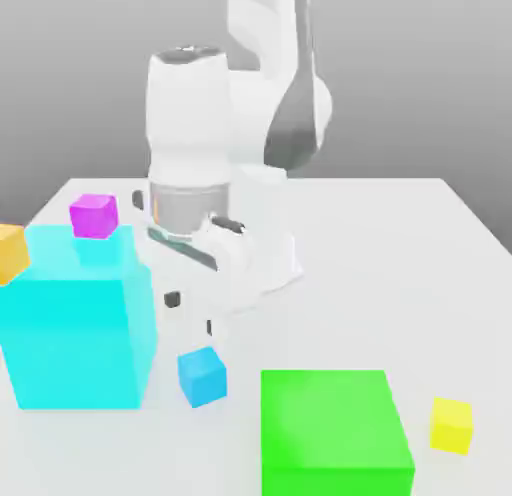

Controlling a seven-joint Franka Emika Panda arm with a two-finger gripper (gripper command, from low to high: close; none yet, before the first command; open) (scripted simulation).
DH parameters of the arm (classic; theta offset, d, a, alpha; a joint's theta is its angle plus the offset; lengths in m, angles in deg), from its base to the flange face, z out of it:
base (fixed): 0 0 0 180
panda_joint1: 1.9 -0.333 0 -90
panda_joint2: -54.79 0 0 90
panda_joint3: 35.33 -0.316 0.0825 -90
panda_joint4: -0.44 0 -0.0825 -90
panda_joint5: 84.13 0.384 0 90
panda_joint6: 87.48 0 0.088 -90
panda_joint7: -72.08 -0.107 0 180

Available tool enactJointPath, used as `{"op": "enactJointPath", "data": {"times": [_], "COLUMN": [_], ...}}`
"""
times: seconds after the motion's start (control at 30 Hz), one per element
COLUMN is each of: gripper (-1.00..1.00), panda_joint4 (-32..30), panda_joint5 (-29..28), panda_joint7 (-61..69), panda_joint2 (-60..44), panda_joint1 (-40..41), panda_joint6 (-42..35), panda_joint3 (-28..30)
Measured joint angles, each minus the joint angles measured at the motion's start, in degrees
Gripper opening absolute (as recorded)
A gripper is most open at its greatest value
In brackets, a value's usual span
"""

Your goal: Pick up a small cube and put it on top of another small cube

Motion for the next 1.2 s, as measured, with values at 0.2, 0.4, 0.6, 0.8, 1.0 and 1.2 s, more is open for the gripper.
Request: {"op": "enactJointPath", "data": {"times": [0.2, 0.4, 0.6, 0.8, 1.0, 1.2], "gripper": [0.0, -1.0, -1.0, -1.0, -1.0, -1.0], "panda_joint4": [0.6, 1.2, 0.4, -1.1, 5.4, 15.4], "panda_joint5": [-3.8, -3.9, -3.0, -1.6, -7.7, -13.2], "panda_joint7": [-4.7, -4.8, -4.1, -1.2, 7.0, 9.4], "panda_joint2": [-13.9, -17.4, -12.3, -2.0, -5.7, -8.7], "panda_joint1": [-1.8, -2.8, -2.0, -3.1, -5.2, -4.7], "panda_joint6": [11.3, 14.3, 10.1, 1.5, 2.2, -1.5], "panda_joint3": [3.5, 4.4, 3.5, 3.1, 2.8, 4.0]}}
